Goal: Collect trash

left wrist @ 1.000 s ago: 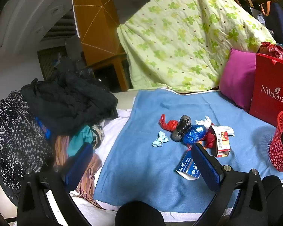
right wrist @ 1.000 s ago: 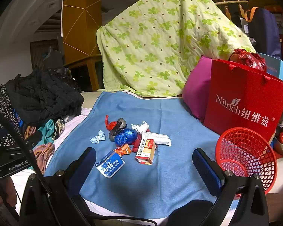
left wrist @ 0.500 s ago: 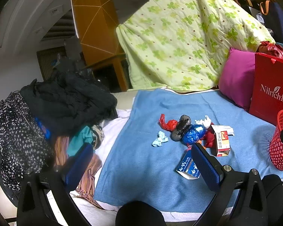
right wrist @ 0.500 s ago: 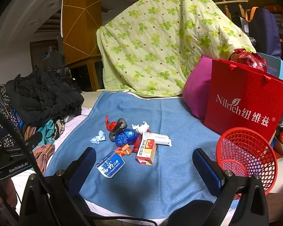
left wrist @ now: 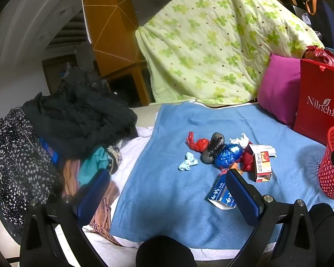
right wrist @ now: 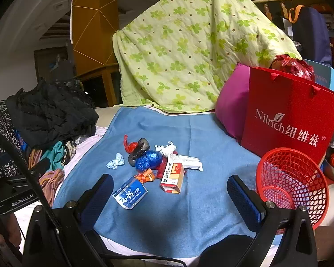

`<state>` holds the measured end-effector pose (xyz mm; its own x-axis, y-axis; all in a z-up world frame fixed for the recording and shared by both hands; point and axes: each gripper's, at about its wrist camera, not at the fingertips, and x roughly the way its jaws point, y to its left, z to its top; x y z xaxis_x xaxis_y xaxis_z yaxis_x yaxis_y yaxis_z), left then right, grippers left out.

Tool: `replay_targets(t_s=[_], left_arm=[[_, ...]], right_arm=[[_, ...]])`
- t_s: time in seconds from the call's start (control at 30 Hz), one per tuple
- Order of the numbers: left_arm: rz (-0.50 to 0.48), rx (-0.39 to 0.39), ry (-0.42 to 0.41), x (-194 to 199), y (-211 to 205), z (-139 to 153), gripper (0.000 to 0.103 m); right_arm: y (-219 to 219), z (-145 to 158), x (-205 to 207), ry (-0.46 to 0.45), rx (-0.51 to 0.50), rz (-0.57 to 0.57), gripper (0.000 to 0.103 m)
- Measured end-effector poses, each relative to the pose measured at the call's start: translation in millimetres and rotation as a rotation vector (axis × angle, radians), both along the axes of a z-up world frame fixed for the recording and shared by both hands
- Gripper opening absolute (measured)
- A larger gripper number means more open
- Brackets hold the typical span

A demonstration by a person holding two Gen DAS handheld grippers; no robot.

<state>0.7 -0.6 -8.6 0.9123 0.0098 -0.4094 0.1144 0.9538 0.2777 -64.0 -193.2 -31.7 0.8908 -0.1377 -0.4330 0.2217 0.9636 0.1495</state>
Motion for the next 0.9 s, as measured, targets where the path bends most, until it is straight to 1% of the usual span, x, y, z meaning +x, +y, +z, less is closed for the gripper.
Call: replay_targets(t_s=[0.07, 0.1, 0.17, 0.2, 0.27, 0.3, 0.37, 0.47, 0.53, 0.57, 0.63, 0.67, 0.8, 0.87, 0.9], left_arm=[[0.000, 0.006, -0.003, 1, 0, -2, 0.103], [0.000, 0.028, -0.013, 1, 0, -2, 0.103], [0.001, 0.068, -0.026, 2, -1, -2, 0.103], [0.002, 0.070, -0.023, 4, -1, -2, 0.103], [0.001, 0.067, -0.015, 6, 0, -4, 0.103], [0.001, 0.059, -0.014, 7, -1, -5, 0.103], [-0.006, 0.042, 0.001, 12, -1, -10, 0.103], [-0.033, 0.026, 0.062, 28, 2, -24, 0.103], [-0.052, 0.004, 0.127, 43, 3, -39, 0.103], [-0.062, -0.022, 0.147, 51, 2, -49, 0.103], [-0.080, -0.054, 0.167, 65, -1, -65, 0.103], [-0.091, -0.078, 0.163, 73, -4, -73, 0.103], [-0.170, -0.042, 0.358, 91, -12, -113, 0.103], [-0.190, -0.032, 0.498, 99, -15, -135, 0.103], [-0.197, -0.037, 0.524, 103, -17, -141, 0.103]], right_arm=[[-1, -2, 1, -0.011, 0.014, 0.001, 0.103], [-1, -2, 0, -0.029, 0.028, 0.000, 0.103], [-1, -3, 1, -0.026, 0.032, -0.001, 0.103], [-2, -3, 1, -0.031, 0.037, -0.002, 0.103], [-4, -6, 4, -0.009, 0.023, -0.002, 0.103], [-4, -7, 6, 0.002, 0.010, -0.004, 0.103], [-9, -11, 10, 0.008, 0.017, -0.006, 0.103], [-20, -22, 25, 0.040, 0.036, -0.018, 0.103], [-32, -34, 41, 0.074, 0.067, -0.025, 0.103], [-37, -40, 50, 0.088, 0.079, -0.026, 0.103], [-47, -54, 74, 0.123, 0.102, -0.025, 0.103], [-51, -58, 85, 0.127, 0.099, -0.022, 0.103], [-58, -84, 136, 0.229, 0.195, 0.031, 0.100], [-64, -98, 166, 0.290, 0.264, 0.047, 0.091], [-66, -104, 178, 0.315, 0.294, 0.053, 0.090]])
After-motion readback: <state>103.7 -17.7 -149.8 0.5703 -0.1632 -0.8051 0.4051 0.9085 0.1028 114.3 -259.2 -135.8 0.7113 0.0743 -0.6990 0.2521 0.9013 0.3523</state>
